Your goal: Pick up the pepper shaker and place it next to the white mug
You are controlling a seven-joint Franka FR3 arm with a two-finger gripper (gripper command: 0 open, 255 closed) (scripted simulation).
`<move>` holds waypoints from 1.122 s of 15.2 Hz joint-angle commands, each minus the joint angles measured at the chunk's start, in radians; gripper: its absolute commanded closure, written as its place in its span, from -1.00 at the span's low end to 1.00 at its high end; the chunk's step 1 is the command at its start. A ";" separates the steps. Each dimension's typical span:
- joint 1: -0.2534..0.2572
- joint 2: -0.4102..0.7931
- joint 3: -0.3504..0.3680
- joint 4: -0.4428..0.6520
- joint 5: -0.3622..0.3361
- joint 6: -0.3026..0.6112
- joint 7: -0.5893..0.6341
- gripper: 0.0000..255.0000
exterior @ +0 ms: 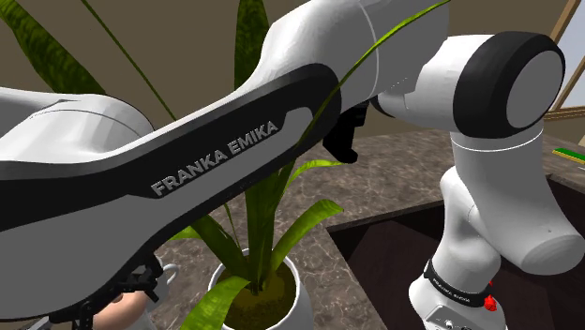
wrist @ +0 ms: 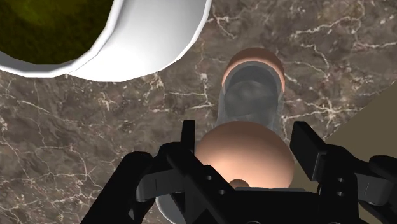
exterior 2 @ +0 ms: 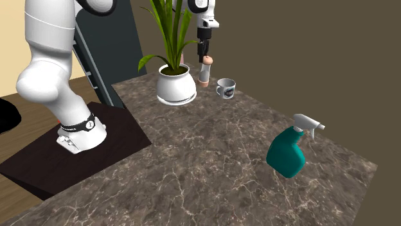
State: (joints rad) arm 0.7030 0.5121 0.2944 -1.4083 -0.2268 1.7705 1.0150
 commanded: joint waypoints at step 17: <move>0.020 0.012 0.003 0.146 0.002 -0.132 -0.009 -1.00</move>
State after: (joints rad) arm 0.7225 0.5238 0.2978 -1.2636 -0.2247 1.6389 1.0063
